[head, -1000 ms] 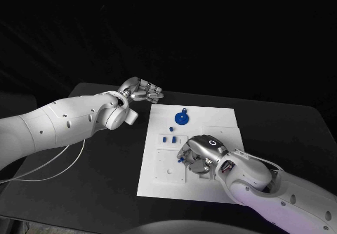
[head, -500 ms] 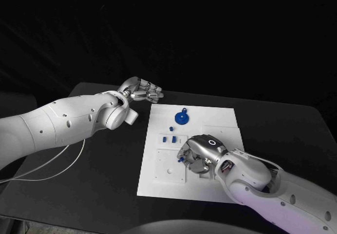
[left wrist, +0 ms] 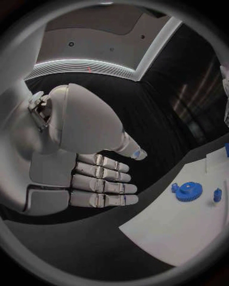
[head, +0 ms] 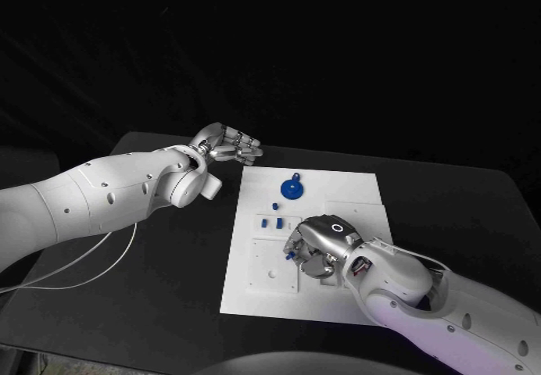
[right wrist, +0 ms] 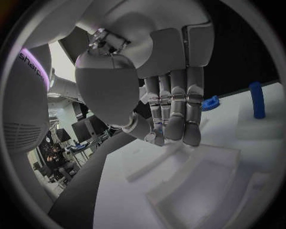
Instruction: Assemble the parts on the task board
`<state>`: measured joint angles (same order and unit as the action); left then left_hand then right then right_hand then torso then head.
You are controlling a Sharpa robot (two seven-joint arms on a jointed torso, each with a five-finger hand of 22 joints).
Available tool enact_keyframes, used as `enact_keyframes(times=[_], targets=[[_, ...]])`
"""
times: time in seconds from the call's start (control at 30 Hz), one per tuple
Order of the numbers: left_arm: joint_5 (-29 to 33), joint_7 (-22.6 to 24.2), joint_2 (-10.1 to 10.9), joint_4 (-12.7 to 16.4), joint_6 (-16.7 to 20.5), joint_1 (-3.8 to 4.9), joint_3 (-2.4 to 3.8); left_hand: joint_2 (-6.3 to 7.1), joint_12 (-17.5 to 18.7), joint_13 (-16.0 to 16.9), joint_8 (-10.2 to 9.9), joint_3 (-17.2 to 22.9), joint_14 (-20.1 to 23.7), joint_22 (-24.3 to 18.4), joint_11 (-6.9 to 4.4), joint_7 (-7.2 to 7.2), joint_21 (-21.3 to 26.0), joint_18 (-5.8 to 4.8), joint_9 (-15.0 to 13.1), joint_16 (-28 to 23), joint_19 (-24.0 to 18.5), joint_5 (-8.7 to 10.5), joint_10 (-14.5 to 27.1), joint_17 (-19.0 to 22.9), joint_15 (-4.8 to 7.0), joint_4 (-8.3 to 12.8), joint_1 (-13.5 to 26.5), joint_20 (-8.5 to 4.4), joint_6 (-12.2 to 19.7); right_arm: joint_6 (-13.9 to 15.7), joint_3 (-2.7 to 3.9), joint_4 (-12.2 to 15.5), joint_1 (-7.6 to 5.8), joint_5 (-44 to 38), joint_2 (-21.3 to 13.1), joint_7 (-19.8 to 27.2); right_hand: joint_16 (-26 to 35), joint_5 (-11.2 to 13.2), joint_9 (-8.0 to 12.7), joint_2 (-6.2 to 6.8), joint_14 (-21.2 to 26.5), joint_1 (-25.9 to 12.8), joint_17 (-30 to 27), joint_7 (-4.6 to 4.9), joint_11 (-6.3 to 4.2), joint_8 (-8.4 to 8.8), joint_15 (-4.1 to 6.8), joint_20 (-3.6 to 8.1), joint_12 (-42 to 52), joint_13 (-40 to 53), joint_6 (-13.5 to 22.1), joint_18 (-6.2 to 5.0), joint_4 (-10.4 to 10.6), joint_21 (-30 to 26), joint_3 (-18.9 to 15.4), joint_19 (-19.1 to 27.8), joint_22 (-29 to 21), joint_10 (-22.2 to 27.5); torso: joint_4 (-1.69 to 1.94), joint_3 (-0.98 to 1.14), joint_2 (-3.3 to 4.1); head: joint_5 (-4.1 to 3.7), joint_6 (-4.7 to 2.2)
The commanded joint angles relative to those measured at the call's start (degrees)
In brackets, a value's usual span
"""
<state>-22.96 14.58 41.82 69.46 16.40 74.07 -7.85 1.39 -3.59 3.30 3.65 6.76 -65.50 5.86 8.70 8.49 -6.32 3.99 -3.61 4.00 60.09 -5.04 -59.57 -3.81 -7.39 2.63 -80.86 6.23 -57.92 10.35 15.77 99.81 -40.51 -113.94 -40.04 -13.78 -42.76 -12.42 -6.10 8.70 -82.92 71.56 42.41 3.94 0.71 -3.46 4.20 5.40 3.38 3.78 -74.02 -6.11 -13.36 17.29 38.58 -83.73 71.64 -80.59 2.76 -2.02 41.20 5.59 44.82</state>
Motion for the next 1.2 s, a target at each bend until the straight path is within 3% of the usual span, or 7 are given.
enact_keyframes(times=[0.03, 0.37, 0.53, 0.8, 0.93, 1.2], targets=[[0.1, 0.2, -0.1, 0.1, -0.6, 0.0, 0.04, -0.46, 0.0, 0.0, -0.1, -0.1, 0.3, 0.0, 0.09, 0.16, -0.3, 0.29, 0.0, -0.1, -0.3, 0.03, 0.4, 0.0, 0.06, 0.3, -0.1, 0.15, -0.4, -2.8, -0.16, 0.0, 0.18, -1.9, 0.1, -1.3, -0.4, -0.3, 0.0, -0.19, 0.0, -0.1, 0.0, -0.14, -0.15, -0.22, 0.19, 0.27, 0.3, 0.1, -0.5, -0.6, 0.0, -0.3, 0.4, -0.5, 0.1, -0.3, -0.01, -0.02, -0.02, 0.09, 0.1], [0.1, 0.1, -0.1, 0.1, -0.7, 0.0, 0.04, -0.46, 0.0, 0.0, -0.1, -0.1, 0.3, 0.0, 0.09, 0.16, -0.3, 0.29, 0.0, -0.1, -0.3, 0.03, 0.4, 0.0, 0.06, 0.3, -0.1, 0.15, -0.4, -3.3, -0.17, 0.1, 0.17, -0.9, 0.4, -1.0, -0.1, -0.2, 0.2, -0.02, 0.1, -0.5, -0.3, 0.02, -0.07, -0.18, 0.1, 0.22, 0.2, 0.0, 0.0, -0.53, 0.3, -0.7, 0.2, -0.4, 0.1, 0.1, 0.0, 0.0, 0.02, 0.12, 0.18], [0.1, 0.1, -0.1, 0.0, -0.7, 0.0, 0.04, -0.46, 0.0, 0.0, -0.1, -0.1, 0.3, 0.0, 0.09, 0.16, -0.3, 0.29, 0.0, -0.1, -0.3, 0.03, 0.4, 0.0, 0.06, 0.3, -0.1, 0.15, -0.4, -3.0, -0.18, 0.1, 0.17, 0.3, 0.5, -0.3, -0.1, -1.3, 0.6, -0.16, 0.1, -0.3, -0.5, 0.22, 0.06, -0.21, -0.04, 0.05, 0.3, 0.0, 0.7, -0.51, 0.9, -1.3, -2.3, -0.5, -0.2, 1.0, -0.06, 0.03, 0.03, 0.14, 0.26], [0.1, 0.0, -0.2, 0.0, -0.7, 0.0, 0.04, -0.47, 0.0, 0.0, -0.1, -0.1, 0.4, -0.1, 0.12, 0.16, -0.3, 0.33, 0.0, -0.1, -0.3, 0.05, 0.5, 0.0, 0.03, 0.4, -0.2, 0.18, -0.4, -2.3, -0.18, 0.0, 0.16, 1.4, 0.7, 0.2, -0.2, -2.1, 1.1, -0.18, 0.1, -0.7, -0.6, 0.46, 0.31, -0.15, -0.22, -0.1, 0.2, -0.1, 1.5, -0.54, 1.2, -1.8, -3.5, -0.7, -0.4, 2.0, -0.03, 0.04, 0.03, 0.15, 0.26], [0.1, -0.1, -0.1, 0.0, -0.8, 0.0, 0.04, -0.47, 0.0, 0.0, -0.1, -0.1, 0.4, -0.1, 0.12, 0.16, -0.3, 0.33, 0.0, -0.1, -0.3, 0.05, 0.5, 0.0, 0.03, 0.4, -0.2, 0.18, -0.4, -1.4, -0.18, -0.2, 0.16, 2.0, 0.7, 0.1, -0.2, -2.3, 2.2, 0.28, 0.2, -1.1, -0.6, 1.16, 0.91, -0.1, -0.59, -0.4, 0.1, -0.2, 4.7, -0.73, 1.7, -2.2, -4.3, -0.7, -0.6, 3.7, -0.04, 0.03, 0.02, 0.16, 0.26], [0.1, -0.2, -0.2, 0.0, -0.8, 0.0, 0.04, -0.47, 0.0, 0.0, -0.1, -0.1, 0.4, -0.1, 0.12, 0.16, -0.3, 0.33, 0.0, -0.1, -0.3, 0.05, 0.5, 0.0, 0.03, 0.4, -0.2, 0.18, -0.4, 0.2, -0.18, -0.3, 0.16, 2.6, 0.6, -0.3, -0.2, -2.4, 2.3, 1.83, 0.4, -1.8, -0.9, 1.81, 1.8, -0.11, -1.21, -1.1, 0.1, -0.2, 7.6, -1.6, 2.9, -2.7, -4.6, -0.7, -0.9, 6.4, -0.04, 0.04, 0.02, 0.14, 0.29]])
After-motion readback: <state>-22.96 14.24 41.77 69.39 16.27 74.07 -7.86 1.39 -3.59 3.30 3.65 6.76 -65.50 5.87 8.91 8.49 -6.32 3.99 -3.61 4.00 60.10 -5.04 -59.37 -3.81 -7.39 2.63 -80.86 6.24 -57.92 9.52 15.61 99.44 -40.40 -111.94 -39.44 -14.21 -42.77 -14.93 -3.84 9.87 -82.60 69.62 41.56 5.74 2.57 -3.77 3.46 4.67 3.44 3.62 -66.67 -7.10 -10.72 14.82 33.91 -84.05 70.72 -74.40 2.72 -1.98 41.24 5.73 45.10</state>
